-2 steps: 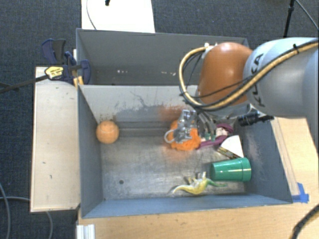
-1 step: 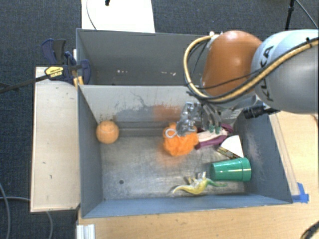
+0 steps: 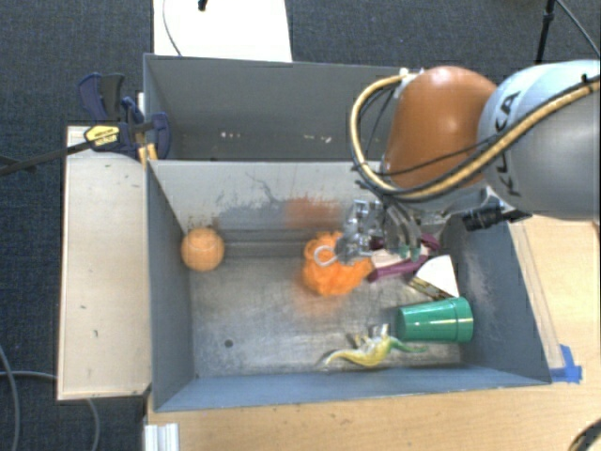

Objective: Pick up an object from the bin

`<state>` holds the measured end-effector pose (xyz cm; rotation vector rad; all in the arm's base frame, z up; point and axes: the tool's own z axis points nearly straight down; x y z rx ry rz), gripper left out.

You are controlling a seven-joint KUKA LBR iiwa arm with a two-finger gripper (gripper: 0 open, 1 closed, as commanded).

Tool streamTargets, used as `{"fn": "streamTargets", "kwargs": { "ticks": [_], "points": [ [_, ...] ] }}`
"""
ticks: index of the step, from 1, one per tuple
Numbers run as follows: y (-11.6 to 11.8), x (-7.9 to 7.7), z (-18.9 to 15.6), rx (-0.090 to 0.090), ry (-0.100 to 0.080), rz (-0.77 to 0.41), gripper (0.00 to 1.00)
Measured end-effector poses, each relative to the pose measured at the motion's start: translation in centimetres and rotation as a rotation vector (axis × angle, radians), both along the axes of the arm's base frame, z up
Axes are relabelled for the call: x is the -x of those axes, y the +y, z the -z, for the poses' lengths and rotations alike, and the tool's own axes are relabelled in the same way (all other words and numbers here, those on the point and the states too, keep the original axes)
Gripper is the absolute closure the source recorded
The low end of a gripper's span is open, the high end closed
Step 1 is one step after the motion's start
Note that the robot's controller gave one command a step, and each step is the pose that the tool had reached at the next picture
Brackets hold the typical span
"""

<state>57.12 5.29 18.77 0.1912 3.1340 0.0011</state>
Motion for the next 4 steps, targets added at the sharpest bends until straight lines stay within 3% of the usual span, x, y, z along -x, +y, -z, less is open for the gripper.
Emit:
{"fn": "streamTargets", "kwargs": {
  "ticks": [1,2,3,4],
  "points": [
    [0.0,0.0,0.0,0.000,0.000,0.000,1.00],
    [-2.5,-0.9,2.7,0.000,0.003,0.074,1.00],
    [-2.5,-0.9,2.7,0.000,0.003,0.074,1.00],
    [0.9,-1.5,-2.9,0.000,0.000,0.084,1.00]
  ]
}}
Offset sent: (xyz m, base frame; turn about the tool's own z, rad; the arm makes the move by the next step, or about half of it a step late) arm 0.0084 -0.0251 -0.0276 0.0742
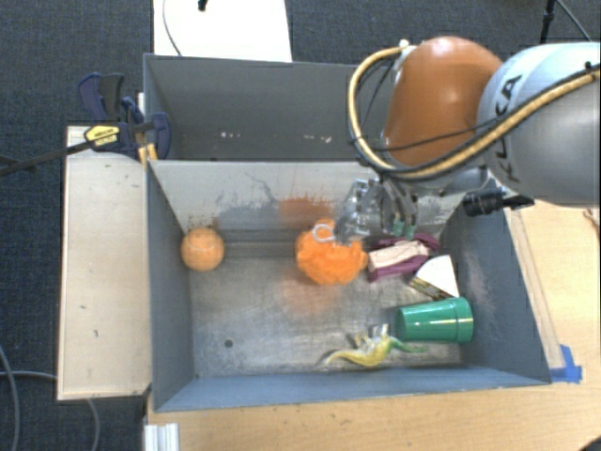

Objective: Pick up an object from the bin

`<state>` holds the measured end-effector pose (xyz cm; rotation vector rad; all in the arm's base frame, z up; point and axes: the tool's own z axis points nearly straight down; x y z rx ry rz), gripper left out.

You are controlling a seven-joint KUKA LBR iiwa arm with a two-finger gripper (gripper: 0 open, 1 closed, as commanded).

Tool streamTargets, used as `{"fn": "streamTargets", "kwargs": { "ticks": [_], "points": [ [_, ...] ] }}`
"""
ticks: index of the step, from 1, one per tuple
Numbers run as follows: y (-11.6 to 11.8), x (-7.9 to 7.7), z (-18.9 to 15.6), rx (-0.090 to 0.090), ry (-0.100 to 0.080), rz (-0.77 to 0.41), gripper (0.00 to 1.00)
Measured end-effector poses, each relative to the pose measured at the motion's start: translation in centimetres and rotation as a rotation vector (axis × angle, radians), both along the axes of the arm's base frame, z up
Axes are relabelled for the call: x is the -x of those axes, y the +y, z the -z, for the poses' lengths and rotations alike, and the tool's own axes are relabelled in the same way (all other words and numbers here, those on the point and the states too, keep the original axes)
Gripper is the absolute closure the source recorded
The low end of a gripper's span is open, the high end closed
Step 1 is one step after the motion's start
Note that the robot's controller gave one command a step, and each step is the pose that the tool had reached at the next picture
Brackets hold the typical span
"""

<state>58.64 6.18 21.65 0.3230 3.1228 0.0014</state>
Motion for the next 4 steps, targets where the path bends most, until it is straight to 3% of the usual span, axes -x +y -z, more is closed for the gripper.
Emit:
{"fn": "streamTargets", "kwargs": {
  "ticks": [4],
  "points": [
    [-0.01,0.00,0.00,0.000,0.000,0.003,1.00]
  ]
}}
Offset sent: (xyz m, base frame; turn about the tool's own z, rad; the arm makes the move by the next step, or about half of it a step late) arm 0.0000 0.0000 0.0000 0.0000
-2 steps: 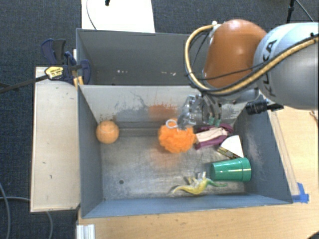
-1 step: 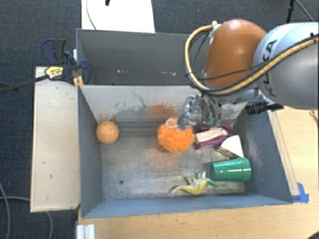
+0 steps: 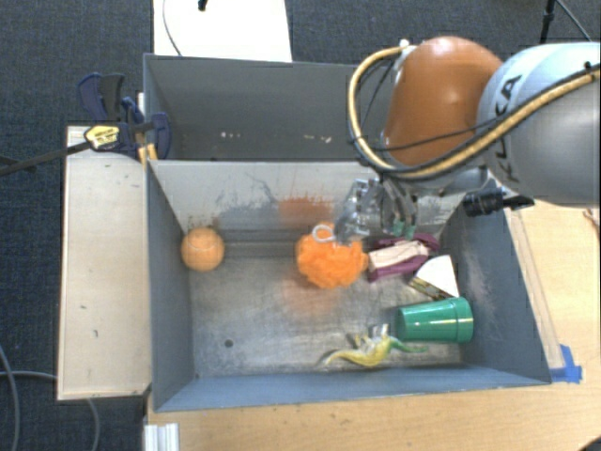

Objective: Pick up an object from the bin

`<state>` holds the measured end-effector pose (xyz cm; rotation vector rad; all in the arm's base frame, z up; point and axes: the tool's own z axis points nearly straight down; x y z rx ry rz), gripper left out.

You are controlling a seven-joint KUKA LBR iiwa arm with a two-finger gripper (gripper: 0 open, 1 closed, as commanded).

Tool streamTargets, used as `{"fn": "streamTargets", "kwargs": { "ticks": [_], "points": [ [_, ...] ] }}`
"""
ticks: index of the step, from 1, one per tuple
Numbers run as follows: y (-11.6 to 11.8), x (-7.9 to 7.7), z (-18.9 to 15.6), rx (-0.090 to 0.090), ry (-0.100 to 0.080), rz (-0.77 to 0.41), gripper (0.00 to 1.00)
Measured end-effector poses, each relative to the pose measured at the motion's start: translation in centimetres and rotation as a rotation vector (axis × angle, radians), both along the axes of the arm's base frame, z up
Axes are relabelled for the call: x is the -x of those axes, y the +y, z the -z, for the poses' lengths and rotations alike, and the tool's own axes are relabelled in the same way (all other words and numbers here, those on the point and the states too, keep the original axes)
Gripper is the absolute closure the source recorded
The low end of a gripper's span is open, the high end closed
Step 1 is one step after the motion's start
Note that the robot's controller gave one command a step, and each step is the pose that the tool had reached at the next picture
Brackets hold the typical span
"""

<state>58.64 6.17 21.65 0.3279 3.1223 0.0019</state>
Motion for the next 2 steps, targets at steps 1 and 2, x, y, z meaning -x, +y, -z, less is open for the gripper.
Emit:
{"fn": "streamTargets", "kwargs": {
  "ticks": [1,2],
  "points": [
    [0.00,0.00,0.00,0.000,0.000,0.000,1.00],
    [0.00,0.00,0.00,0.000,0.000,0.001,1.00]
  ]
}}
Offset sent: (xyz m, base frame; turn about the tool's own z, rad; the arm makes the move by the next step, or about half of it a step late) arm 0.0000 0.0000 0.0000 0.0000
